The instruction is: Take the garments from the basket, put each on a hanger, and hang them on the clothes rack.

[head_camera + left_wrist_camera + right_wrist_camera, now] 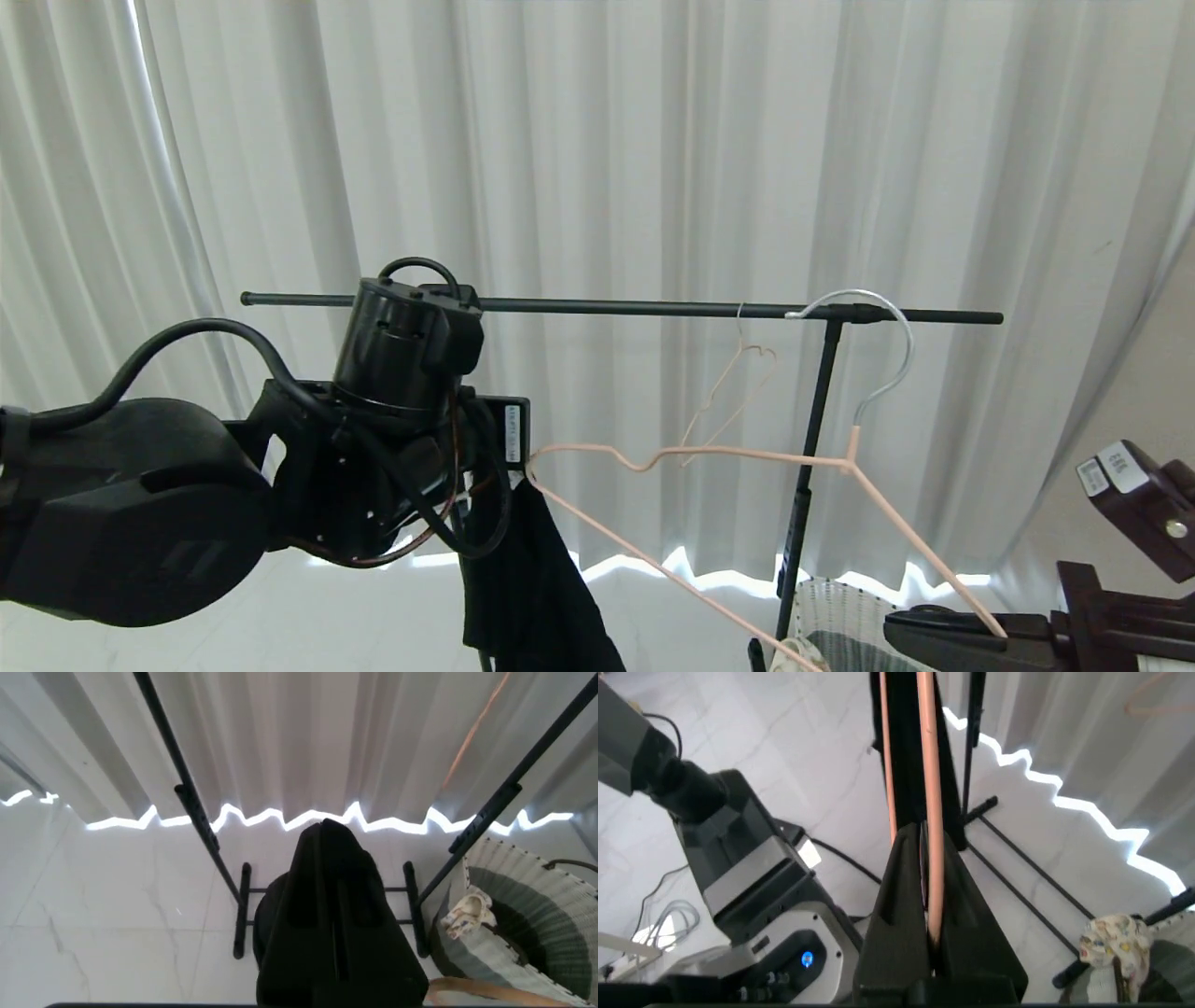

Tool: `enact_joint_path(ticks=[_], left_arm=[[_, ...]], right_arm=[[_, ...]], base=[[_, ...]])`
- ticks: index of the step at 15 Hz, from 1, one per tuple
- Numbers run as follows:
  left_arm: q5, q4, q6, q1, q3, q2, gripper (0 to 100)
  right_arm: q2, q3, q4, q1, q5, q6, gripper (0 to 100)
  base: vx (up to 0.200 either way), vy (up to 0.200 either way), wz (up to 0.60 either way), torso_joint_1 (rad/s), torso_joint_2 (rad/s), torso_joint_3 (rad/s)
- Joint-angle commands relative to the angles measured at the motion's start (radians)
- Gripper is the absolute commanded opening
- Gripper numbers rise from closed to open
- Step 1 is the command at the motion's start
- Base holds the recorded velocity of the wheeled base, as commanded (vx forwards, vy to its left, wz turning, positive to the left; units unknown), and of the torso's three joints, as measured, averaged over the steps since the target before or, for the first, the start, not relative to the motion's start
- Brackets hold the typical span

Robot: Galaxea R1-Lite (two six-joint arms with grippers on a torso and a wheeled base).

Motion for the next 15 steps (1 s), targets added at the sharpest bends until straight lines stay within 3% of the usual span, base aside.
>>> enact_joint_path(ticks=[1, 15], left_arm=[[-0.001, -0.001, 0.000, -0.004, -0.014, 0.025, 0], [0.004, -0.001, -0.039, -0.076, -0.036, -0.003, 0]], right_arm=[[0.057, 0.000, -0.017, -0.001, 0.000, 0.000, 0], [0.212, -0.059, -0.106, -0.024, -0.003, 0.000, 0]], base=[[0.000, 0.000, 0.00, 0.000, 0.00, 0.000], [0.000, 0.000, 0.00, 0.000, 0.00, 0.000]])
